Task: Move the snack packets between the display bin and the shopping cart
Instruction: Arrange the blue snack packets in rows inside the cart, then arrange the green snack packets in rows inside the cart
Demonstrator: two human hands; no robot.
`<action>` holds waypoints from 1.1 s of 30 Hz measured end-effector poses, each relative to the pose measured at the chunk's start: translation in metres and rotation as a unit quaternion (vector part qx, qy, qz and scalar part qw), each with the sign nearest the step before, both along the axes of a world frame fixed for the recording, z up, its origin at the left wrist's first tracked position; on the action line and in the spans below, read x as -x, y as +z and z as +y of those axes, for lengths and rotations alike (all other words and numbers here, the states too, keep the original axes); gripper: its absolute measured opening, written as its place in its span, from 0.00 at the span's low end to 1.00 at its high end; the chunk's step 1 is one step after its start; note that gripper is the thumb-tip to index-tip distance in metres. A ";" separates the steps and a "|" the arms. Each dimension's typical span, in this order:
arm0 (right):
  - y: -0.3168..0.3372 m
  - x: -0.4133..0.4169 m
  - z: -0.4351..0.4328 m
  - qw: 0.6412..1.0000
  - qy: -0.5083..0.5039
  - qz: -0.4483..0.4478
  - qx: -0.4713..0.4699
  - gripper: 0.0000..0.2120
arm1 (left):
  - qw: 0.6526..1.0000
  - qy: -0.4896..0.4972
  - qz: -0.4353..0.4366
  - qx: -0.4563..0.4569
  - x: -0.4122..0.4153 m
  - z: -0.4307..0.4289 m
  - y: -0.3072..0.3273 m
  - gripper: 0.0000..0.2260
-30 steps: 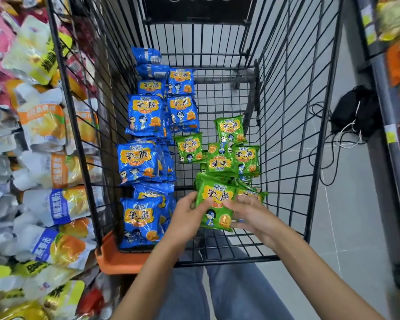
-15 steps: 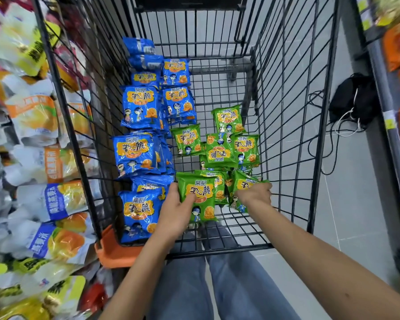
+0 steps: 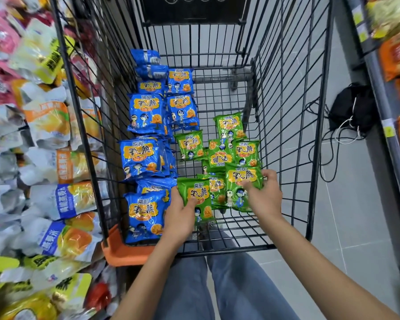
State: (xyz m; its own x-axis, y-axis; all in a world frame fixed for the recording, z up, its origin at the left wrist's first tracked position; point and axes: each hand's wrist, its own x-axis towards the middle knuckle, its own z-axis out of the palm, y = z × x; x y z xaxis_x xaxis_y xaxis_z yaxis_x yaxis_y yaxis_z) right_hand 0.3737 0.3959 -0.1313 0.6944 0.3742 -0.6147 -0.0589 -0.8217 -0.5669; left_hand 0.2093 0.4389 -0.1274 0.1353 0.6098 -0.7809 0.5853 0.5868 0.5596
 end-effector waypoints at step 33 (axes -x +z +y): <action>-0.073 0.005 0.063 0.998 0.011 -0.037 0.055 0.20 | 0.977 0.192 -0.089 0.017 0.009 0.043 0.015 0.45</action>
